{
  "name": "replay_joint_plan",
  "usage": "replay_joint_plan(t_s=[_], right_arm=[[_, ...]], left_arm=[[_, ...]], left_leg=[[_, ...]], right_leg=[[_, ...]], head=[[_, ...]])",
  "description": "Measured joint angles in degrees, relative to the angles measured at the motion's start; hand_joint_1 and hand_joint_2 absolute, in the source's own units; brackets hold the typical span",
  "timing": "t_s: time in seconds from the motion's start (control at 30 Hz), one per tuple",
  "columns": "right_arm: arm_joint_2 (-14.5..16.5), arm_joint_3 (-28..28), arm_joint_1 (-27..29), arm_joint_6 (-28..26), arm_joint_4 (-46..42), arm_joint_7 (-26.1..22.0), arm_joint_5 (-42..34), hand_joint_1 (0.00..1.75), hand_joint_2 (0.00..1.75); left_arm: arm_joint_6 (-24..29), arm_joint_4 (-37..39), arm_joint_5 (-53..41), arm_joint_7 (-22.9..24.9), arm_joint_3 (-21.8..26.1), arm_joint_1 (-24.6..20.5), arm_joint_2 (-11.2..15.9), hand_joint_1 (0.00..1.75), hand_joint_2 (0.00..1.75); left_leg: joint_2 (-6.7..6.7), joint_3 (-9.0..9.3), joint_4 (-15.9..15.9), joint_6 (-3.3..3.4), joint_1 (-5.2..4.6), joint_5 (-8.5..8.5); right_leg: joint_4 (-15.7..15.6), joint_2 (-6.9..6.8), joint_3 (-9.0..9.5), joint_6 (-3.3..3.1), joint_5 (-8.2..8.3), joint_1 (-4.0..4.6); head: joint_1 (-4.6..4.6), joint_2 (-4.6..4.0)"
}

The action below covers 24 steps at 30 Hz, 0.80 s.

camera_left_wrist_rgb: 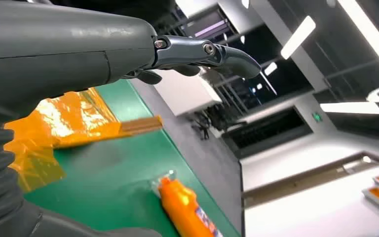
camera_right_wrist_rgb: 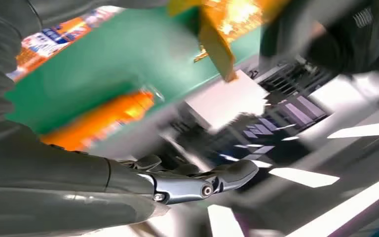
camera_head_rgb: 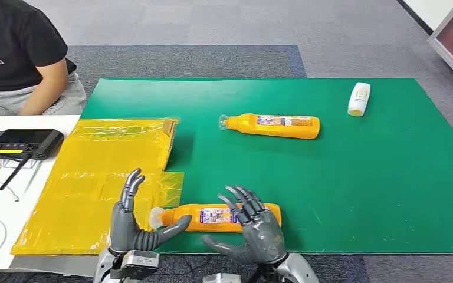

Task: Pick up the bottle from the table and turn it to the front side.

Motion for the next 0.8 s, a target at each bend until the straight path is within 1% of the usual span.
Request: replay_joint_plan(t_s=[0.1,0.2,0.33,0.43,0.6,0.8], right_arm=[[-1.1,0.3,-0.6,0.0,2.5,1.4,0.8,0.0,1.75],[-2.8,1.3,-1.7,0.1,5.3,3.8,-0.8,0.0,1.75],[-4.7,4.2,-3.6,1.7,7.3,10.0,0.5,0.0,1.75],[-5.5,6.1,-5.3,4.3,7.8,13.0,-0.4,0.0,1.75],[-5.6,8.3,-7.8,8.7,7.6,15.3,-3.6,0.0,1.75],[-5.6,9.9,-9.8,16.5,6.7,19.7,-3.9,0.0,1.75]], left_arm=[[-0.6,0.2,0.0,-0.3,0.0,-0.4,-0.1,0.0,1.75],[-0.8,0.4,0.0,-0.6,0.0,-0.5,-0.1,0.0,1.75],[-1.3,0.6,0.0,-0.7,0.1,-0.4,-0.2,0.0,1.75],[-1.5,0.6,0.0,-0.7,0.1,-0.4,-0.2,0.0,1.75],[-1.5,1.0,0.0,-0.8,0.1,-0.3,-0.3,0.0,1.75],[-1.4,1.1,-0.2,-0.7,0.2,0.0,-0.3,0.0,1.75]], left_leg=[[-0.01,-0.01,0.0,0.01,-0.01,0.0],[-0.01,0.0,0.0,0.03,-0.04,0.0],[-0.01,-0.01,0.0,0.04,-0.06,0.02],[-0.01,0.0,0.0,0.03,-0.05,0.03],[-0.01,0.0,0.0,0.03,-0.05,0.04],[-0.01,-0.01,0.0,0.06,-0.06,0.04]], right_leg=[[0.0,-0.01,0.02,0.02,0.0,0.0],[0.0,0.01,0.02,0.04,0.03,-0.02],[0.0,0.0,0.02,0.06,0.04,-0.04],[0.0,0.0,0.02,0.05,0.04,-0.04],[0.0,0.0,0.02,0.05,0.04,-0.04],[0.0,0.0,0.02,0.06,0.04,-0.04]], head=[[0.02,0.0],[0.01,0.0],[0.01,0.0],[0.01,0.0],[0.01,0.0],[0.01,0.0]])
